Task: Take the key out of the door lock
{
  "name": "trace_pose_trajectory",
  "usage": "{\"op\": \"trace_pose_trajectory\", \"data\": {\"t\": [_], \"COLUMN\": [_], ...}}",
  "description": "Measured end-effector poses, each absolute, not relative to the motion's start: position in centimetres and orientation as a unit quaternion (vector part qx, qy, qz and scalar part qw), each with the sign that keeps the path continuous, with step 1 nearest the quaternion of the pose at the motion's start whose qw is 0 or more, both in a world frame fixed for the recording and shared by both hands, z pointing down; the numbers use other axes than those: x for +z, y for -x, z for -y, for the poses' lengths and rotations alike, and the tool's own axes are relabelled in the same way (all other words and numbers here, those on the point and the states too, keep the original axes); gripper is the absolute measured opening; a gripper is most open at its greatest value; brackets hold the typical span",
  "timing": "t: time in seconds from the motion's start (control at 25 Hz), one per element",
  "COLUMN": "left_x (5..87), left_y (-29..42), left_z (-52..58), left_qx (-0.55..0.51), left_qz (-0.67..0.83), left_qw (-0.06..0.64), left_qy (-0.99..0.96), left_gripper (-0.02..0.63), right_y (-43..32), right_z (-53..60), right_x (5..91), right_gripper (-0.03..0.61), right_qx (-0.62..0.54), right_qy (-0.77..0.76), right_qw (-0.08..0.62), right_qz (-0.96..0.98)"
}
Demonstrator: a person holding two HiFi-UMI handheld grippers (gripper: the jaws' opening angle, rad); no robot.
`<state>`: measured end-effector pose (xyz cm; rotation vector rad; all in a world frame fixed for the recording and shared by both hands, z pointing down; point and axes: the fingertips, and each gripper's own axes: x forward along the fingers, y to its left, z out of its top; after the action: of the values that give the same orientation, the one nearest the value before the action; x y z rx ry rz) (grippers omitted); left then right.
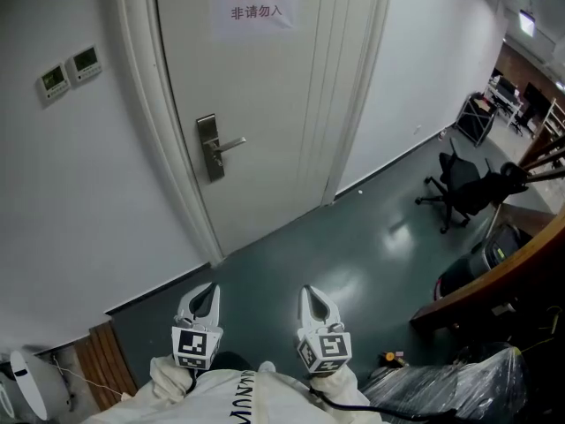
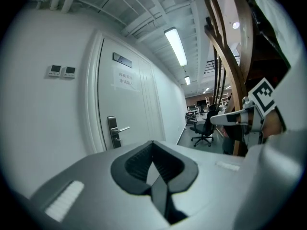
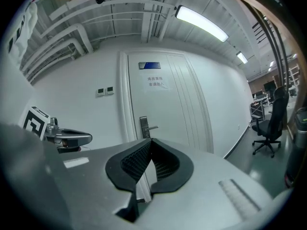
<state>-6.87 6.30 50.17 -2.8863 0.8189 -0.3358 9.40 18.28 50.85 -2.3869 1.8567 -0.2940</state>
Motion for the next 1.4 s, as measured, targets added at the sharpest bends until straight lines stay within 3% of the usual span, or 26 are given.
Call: {"op": "trace_pose_trajectory", "data": {"t": [0.64, 1.4], "left_x": [52.2, 52.0], "left_y": [3.5, 1.1], "left_z": [1.7, 18.2], "left_qx": [-0.103, -0.099], "left_qz": [-0.291, -0.315], "left_qw": [0.034, 0.008], "left_qy": [0.951, 0.944], "left_gripper": [0.0, 0.0], "right_y": [-11.4, -13.1], "right_z": [-10.5, 6.8], "right_x": [53.3, 52.8], "right_gripper": [0.002, 0.002], "right_qx": [-0.125, -0.142], "right_qy": [0.762, 0.738], "right_qw": [0.017, -0.012], "right_qz": [-0.635, -0.66]}}
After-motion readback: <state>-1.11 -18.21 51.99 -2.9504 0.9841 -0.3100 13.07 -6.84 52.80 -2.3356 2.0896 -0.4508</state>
